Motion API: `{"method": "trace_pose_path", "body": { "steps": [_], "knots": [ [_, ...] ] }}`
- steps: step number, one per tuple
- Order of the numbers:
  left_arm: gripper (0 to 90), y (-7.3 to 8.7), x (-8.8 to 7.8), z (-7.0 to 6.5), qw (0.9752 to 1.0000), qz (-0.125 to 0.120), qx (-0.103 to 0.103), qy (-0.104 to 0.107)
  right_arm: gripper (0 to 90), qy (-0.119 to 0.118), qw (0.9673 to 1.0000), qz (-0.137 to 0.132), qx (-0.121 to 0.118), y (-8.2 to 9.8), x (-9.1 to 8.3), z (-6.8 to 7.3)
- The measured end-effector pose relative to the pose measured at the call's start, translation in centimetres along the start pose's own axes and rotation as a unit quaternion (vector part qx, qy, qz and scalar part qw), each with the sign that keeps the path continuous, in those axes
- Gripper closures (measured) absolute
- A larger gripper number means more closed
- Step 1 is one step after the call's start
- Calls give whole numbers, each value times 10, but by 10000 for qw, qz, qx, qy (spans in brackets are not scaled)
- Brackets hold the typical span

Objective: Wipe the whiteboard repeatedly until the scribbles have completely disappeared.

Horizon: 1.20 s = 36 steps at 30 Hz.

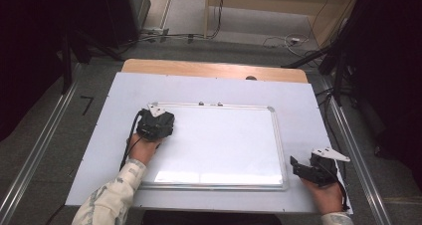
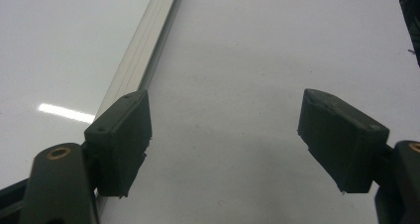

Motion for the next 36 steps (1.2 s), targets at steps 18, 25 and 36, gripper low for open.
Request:
{"method": "trace_pose_path", "body": {
  "steps": [18,25,36],
  "knots": [
    [410,27,-27,-36,9980,-1,439,457,197,26,10000,26,-19,0,1,1],
    [410,38,-39,-51,9962,-21,578,652,197,32,10000,45,-17,0,1,2],
    [411,47,-49,-62,9933,27,767,861,197,31,10000,42,-13,0,2,1]
  ]
}}
Point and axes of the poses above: each handheld gripper's, and its own axes: x roughly forward along the jaws, y roughly out of its underside, z roughly to its left, the point moved 4 cm from there along x, roughly forward along the jaws, and after that the axes turned 4 degrees about y, right-handed, at the moved point
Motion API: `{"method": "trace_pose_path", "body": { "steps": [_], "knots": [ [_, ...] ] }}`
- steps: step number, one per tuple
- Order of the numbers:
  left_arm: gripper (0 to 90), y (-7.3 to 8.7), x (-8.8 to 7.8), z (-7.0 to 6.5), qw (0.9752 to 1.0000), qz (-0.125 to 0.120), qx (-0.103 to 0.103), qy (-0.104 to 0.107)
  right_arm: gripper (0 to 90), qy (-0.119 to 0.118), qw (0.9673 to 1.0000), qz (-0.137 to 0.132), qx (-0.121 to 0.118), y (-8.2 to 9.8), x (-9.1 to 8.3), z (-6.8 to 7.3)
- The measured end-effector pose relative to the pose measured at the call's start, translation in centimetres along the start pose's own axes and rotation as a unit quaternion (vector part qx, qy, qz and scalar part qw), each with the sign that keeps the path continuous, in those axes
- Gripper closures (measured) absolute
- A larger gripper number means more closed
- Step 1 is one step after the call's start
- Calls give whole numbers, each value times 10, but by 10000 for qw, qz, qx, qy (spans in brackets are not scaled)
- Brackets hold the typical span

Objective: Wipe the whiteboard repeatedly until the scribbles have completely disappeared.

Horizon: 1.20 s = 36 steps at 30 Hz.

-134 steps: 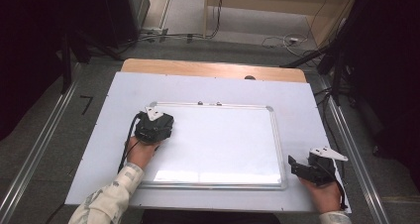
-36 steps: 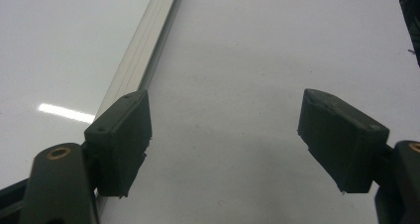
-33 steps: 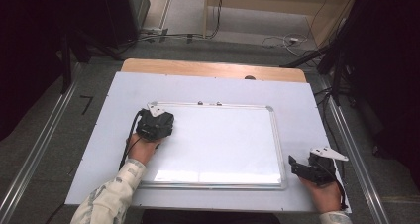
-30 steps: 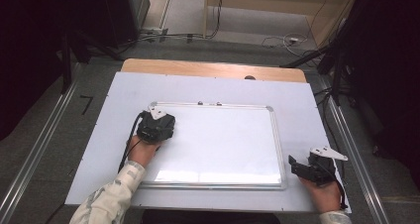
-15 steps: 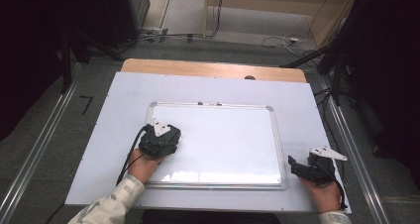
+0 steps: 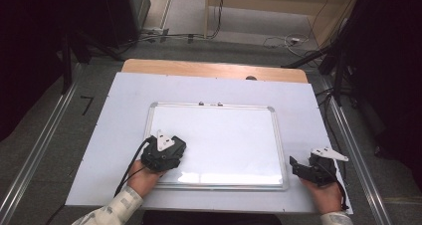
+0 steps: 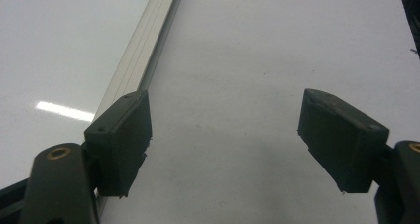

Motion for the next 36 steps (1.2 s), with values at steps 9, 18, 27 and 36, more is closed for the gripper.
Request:
{"method": "trace_pose_path", "body": {
  "steps": [9,18,27,36],
  "knots": [
    [410,-10,11,13,9999,29,-63,-90,197,4,10000,6,1,0,0,1],
    [409,-25,26,40,9989,75,-306,-359,197,2,10000,-7,15,0,-1,-1],
    [411,-27,26,48,9962,-52,-799,-329,197,-6,10000,-20,36,0,-1,-2],
    [411,-40,-1,45,9954,-370,-783,-420,197,-9,10000,-11,10,0,1,-1]
  ]
}}
Point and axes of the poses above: each handheld gripper's, and its own axes: x roughly forward along the jaws, y roughly out of its underside, z roughly to its left, the point moved 4 cm from there along x, roughly forward along the jaws, and after that the axes turned 4 degrees about y, right-handed, at the moved point
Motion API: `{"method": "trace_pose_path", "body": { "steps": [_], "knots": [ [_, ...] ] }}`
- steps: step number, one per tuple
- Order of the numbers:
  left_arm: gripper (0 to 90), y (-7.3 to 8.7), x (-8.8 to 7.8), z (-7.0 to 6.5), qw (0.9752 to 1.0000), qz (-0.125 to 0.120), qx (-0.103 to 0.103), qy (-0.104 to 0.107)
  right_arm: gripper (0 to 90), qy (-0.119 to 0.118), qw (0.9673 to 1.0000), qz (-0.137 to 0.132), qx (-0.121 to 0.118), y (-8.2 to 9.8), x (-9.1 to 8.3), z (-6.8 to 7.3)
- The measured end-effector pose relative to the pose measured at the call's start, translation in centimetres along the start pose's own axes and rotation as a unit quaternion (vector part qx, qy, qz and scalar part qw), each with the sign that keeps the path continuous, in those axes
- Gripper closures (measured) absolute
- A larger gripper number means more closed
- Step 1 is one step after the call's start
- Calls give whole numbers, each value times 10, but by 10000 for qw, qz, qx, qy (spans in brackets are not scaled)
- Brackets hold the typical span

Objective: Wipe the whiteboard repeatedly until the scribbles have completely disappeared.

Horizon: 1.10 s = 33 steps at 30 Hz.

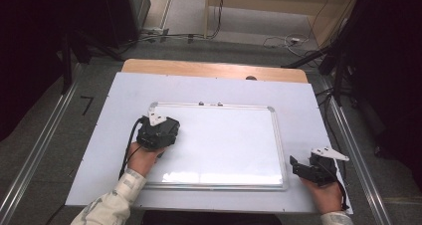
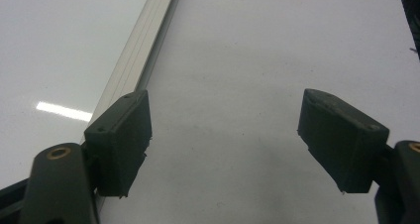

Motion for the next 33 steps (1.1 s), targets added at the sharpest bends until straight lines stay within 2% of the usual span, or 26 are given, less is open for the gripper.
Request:
{"method": "trace_pose_path", "body": {
  "steps": [4,9,15,33],
  "knots": [
    [411,-6,-13,5,9999,-127,-59,-80,197,7,10000,-11,20,0,-1,0],
    [411,-7,-22,16,9993,-209,-229,-226,197,1,10000,-18,24,0,-1,0],
    [411,-6,-25,24,9984,-275,-400,-289,197,9,10000,-39,33,-1,-1,-1],
    [411,-6,-28,31,9970,-362,-556,-397,197,18,10000,-55,3,-1,-2,0]
  ]
}}
Point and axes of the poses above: each handheld gripper's, and its own axes: x roughly forward along the jaws, y roughly out of its underside, z roughly to its left, the point moved 4 cm from there along x, roughly forward along the jaws, and after that the axes turned 4 degrees about y, right-handed, at the moved point
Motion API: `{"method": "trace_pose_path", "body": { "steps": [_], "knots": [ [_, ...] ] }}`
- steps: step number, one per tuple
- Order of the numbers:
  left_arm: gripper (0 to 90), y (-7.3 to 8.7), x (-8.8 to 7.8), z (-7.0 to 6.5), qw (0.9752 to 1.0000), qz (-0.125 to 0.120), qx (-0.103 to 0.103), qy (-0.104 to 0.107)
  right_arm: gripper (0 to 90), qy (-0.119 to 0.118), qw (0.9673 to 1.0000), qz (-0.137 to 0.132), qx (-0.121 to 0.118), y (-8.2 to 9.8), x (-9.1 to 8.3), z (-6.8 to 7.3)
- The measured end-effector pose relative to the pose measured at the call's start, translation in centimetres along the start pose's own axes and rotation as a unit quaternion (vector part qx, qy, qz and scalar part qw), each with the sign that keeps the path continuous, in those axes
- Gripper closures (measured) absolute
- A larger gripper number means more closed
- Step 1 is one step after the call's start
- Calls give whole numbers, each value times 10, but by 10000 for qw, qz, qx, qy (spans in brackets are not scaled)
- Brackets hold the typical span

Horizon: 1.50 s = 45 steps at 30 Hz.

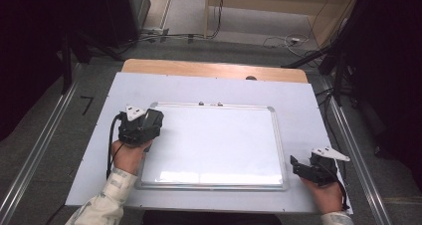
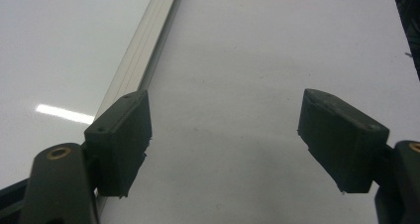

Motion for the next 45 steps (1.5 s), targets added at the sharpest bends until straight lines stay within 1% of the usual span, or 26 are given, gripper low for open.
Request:
{"method": "trace_pose_path", "body": {
  "steps": [3,8,12,16,20,24,29,33,37,38,42,44,45],
  "knots": [
    [411,0,0,1,10000,4,0,-8,197,0,10000,9,14,0,0,0],
    [411,-1,-2,2,9999,-24,-50,-133,197,-1,10000,10,9,0,0,0],
    [411,-1,-2,3,9998,-62,-105,-157,197,-8,10000,-1,-1,0,0,0],
    [411,-1,0,2,9998,-43,-99,-160,197,-5,10000,-7,1,0,0,0],
    [411,-2,3,2,9997,-18,-148,-186,197,-7,10000,-5,6,0,0,0],
    [411,-3,9,2,9995,70,-199,-224,197,-5,10000,-12,13,-1,0,0],
    [411,-7,17,1,9993,66,-276,-257,197,3,10000,-4,7,-1,0,0],
    [411,-10,25,1,9989,87,-321,-325,197,2,10000,-3,13,-1,0,0],
    [411,-11,35,3,9981,146,-403,-453,197,8,10000,-17,20,-1,-1,-1],
    [411,-12,37,3,9976,145,-441,-512,197,8,10000,-13,29,-1,-1,-1],
    [410,-14,45,7,9962,154,-601,-607,197,7,10000,-13,29,-1,-1,-2],
    [410,-16,49,7,9958,187,-634,-633,197,12,10000,-12,24,-1,-1,-2],
    [410,-17,51,8,9957,212,-605,-670,197,15,10000,-13,25,-1,-1,-1]
  ]
}}
Point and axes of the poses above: each handheld gripper's, and its own axes: x roughly forward along the jaws, y roughly out of its underside, z roughly to its left, the point moved 4 cm from there along x, roughly forward along the jaws, and after that the axes turned 4 degrees about y, right-handed, at the moved point
